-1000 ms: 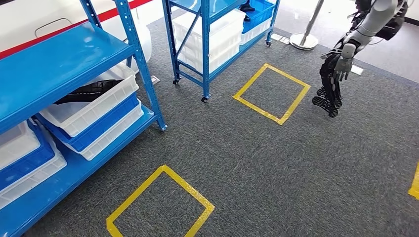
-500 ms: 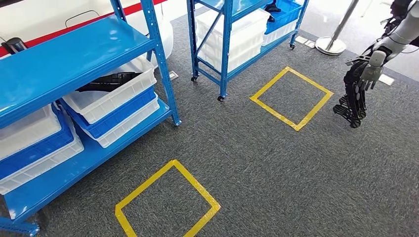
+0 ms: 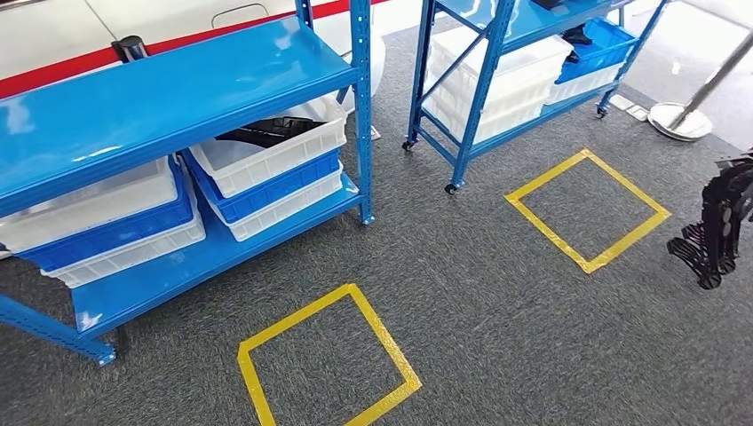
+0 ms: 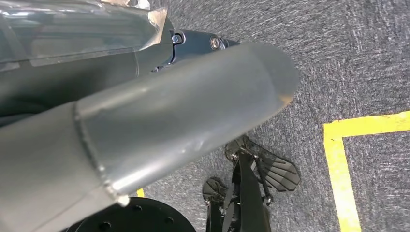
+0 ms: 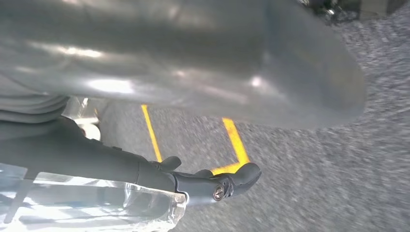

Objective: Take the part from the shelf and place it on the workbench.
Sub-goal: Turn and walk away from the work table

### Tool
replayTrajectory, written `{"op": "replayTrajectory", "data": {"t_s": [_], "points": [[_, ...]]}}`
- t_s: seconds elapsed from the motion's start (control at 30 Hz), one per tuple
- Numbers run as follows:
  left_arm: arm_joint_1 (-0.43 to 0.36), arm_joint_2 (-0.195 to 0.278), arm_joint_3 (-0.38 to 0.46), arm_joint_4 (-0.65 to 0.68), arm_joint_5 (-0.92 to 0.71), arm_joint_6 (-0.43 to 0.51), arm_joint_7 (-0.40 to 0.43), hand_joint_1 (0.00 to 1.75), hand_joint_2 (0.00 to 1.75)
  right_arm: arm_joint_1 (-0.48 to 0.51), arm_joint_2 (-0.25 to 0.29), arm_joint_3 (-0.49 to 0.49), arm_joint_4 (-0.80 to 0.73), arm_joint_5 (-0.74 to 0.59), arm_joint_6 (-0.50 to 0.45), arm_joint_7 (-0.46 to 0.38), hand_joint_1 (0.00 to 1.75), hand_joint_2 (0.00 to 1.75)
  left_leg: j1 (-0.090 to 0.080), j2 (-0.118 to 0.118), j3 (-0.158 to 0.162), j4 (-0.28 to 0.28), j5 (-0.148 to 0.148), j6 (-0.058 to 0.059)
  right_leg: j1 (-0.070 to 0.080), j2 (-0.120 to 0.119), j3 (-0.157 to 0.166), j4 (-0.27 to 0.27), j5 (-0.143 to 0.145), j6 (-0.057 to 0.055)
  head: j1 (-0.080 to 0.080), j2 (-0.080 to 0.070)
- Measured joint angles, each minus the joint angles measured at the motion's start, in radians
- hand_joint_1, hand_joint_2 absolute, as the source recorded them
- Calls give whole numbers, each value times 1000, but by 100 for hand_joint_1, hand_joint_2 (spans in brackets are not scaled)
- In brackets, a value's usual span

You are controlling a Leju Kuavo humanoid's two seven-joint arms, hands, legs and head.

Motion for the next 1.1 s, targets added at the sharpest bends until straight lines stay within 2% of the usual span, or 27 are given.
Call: {"op": "replayTrajectory", "data": {"t_s": [0.07, 0.13, 0.17, 0.2, 0.27, 0.3, 0.33, 0.37, 0.4, 0.43, 0.5, 0.53, 0.57, 0.63, 0.67, 0.7, 0.73, 0.77, 0.8, 0.83, 0.87, 0.9, 0.97, 1.0, 1.03, 1.07, 1.1], "points": [[1, 1, 0, 0, 0, 0, 0, 0, 0, -3, 0, 1, 1, 0, 1, 0, 0, 0, -3, -14, -6, 3, -1, -11, 3, 12, 15, -38, 13, -14, 0, 0], [4, 2, 0, 0, 0, 0, 0, 0, 0, -6, 1, 2, 1, 0, 1, 0, 0, 0, -1, -23, -12, 4, 1, -20, 2, -7, 19, -40, 19, -31, -3, 0], [5, 2, 0, 0, 0, 0, 0, 0, 0, -6, 1, 2, 1, 0, 1, 0, 0, 0, 1, -12, -18, 14, -6, -24, 0, -16, 20, -41, 22, -39, -4, 0], [6, 3, 0, 0, 0, 1, 0, 0, 0, -5, 1, 2, 1, 0, 1, 0, 0, 0, 2, 8, -32, 43, -25, -28, -2, -26, 20, -42, 23, -47, -8, 0], [4, 2, 0, 0, 0, 1, 0, 0, 0, -2, 2, 2, 1, 1, 0, 0, 0, 0, 2, 62, -89, 164, -92, -36, 2, -50, 19, -43, 23, -59, -16, 0], [4, 2, 0, 0, 0, 1, 0, 0, 0, 0, 2, 2, 1, 1, 0, 0, 0, 0, 4, 77, -124, 236, -123, -40, 5, -63, 18, -43, 21, -62, -20, 0], [4, 2, 0, 0, 1, 1, 0, 0, 0, 1, 2, 2, 1, 1, 0, 0, 0, 0, 5, 84, -150, 289, -140, -41, 7, -76, 18, -43, 20, -63, -20, 0], [5, 2, 0, 0, 2, 1, -1, 0, 0, 1, 2, 2, 1, 1, 0, 0, 0, 0, 5, 87, -157, 304, -137, -42, 8, -89, 18, -43, 19, -64, -20, 0], [6, 2, 0, 0, 2, 1, -1, 0, 0, 0, 2, 3, 1, 2, 0, -1, 0, 0, 6, 92, -143, 277, -115, -41, 8, -100, 19, -43, 18, -65, -21, 0], [7, 3, 0, 0, 3, 1, -2, 0, 0, -1, 2, 3, 1, 2, 0, -2, 0, 0, 5, 102, -108, 212, -81, -38, 8, -111, 21, -43, 16, -65, -21, 0], [4, 3, 0, 0, 3, 0, -4, 0, 0, -4, 4, 3, 1, 2, 0, -3, 0, 0, 1, 141, -32, 69, -30, -29, 14, -130, 26, -43, 12, -61, -21, 0], [2, 4, 0, 0, 4, 0, -5, 0, 0, -4, 4, 3, 1, 2, 0, -4, 0, 0, -3, 155, -10, 27, -19, -24, 17, -137, 28, -43, 9, -57, -20, 0], [1, 3, 0, 0, 4, 0, -6, 0, 0, -5, 4, 3, 1, 2, -1, -4, 0, 0, -6, 159, -4, 13, -20, -20, 20, -145, 30, -44, 7, -52, -19, 0], [1, 3, 0, 0, 6, 0, -7, 0, 0, -7, 4, 3, 0, 2, -1, -4, 0, 0, -10, 136, -3, 8, -16, -10, 26, -160, 33, -47, 4, -42, -18, 0], [2, 2, 0, 0, 6, 0, -8, 0, 0, -8, 3, 3, 0, 2, -1, -5, 0, 0, -9, 126, 0, 2, -12, -4, 25, -154, 32, -42, -1, -36, -17, 0], [2, 2, 0, 0, 6, 0, -8, 0, 0, -8, 3, 3, 0, 2, -1, -6, 0, 0, -6, 116, 3, -5, -6, 3, 25, -134, 22, -20, -14, -34, -16, 0], [2, 1, 0, 0, 6, 1, -9, 0, 0, -9, 3, 3, -1, 2, -1, -7, 0, 0, -2, 106, 5, -11, -1, 8, 25, -106, 2, 22, -36, -33, -13, 0], [1, 1, 0, 0, 6, 1, -10, 0, 0, -8, 3, 3, -1, 2, -2, -8, 0, 0, -1, 95, 4, -13, 1, 12, 20, -76, -28, 86, -65, -35, -9, 0], [-1, 1, 0, 0, 6, 1, -10, 0, 0, -6, 2, 3, 0, 2, -2, -9, 0, 0, 0, 83, 2, -13, 2, 14, 20, -57, -64, 157, -93, -37, -7, 0], [-2, 1, 0, 0, 6, 1, -10, 0, 0, -4, 2, 3, 0, 1, -2, -9, 0, 0, 0, 69, 1, -13, 2, 14, 19, -50, -93, 213, -110, -35, -5, 0], [-2, 1, 0, 0, 6, 1, -10, 0, 0, -2, 1, 3, 0, 1, -2, -8, 0, 0, 0, 54, 1, -12, 2, 14, 17, -47, -107, 239, -113, -29, -4, 0], [-1, 0, 0, 0, 6, 1, -10, 0, 0, 0, 0, 3, 0, 0, -2, -8, 0, 0, 1, 40, 2, -12, 2, 14, 14, -45, -102, 223, -97, -20, -4, 0], [0, -1, 0, 0, 5, 1, -10, 0, 0, 0, -1, 3, 0, 0, -2, -8, 0, 0, 3, 12, 3, -7, 1, 9, 3, -26, -43, 89, -33, 2, -4, 0], [0, -1, 0, 0, 5, 2, -10, 0, 0, 0, -2, 3, 0, 0, -2, -8, 0, 0, 3, 0, 3, -3, -2, 4, 1, -13, -15, 23, -6, 6, -2, 0], [0, -1, 0, 0, 4, 2, -10, 0, 0, -1, -2, 3, 0, 0, -2, -8, 0, 0, 1, -10, 2, 0, -4, -2, 0, -4, 4, -22, 10, 3, 0, 0], [0, -1, 0, 0, 3, 4, -9, 0, 0, -2, -1, 3, 0, 0, -2, -8, 0, 0, 0, -17, 0, 2, -5, -8, 1, 0, 12, -39, 15, -5, 0, 0], [2, -1, 0, 0, 3, 5, -9, 0, 0, -5, -1, 3, 1, 0, -2, -8, 0, 0, -1, -23, -2, 2, -4, -13, 5, -6, 13, -39, 15, -14, 0, 0]]}}
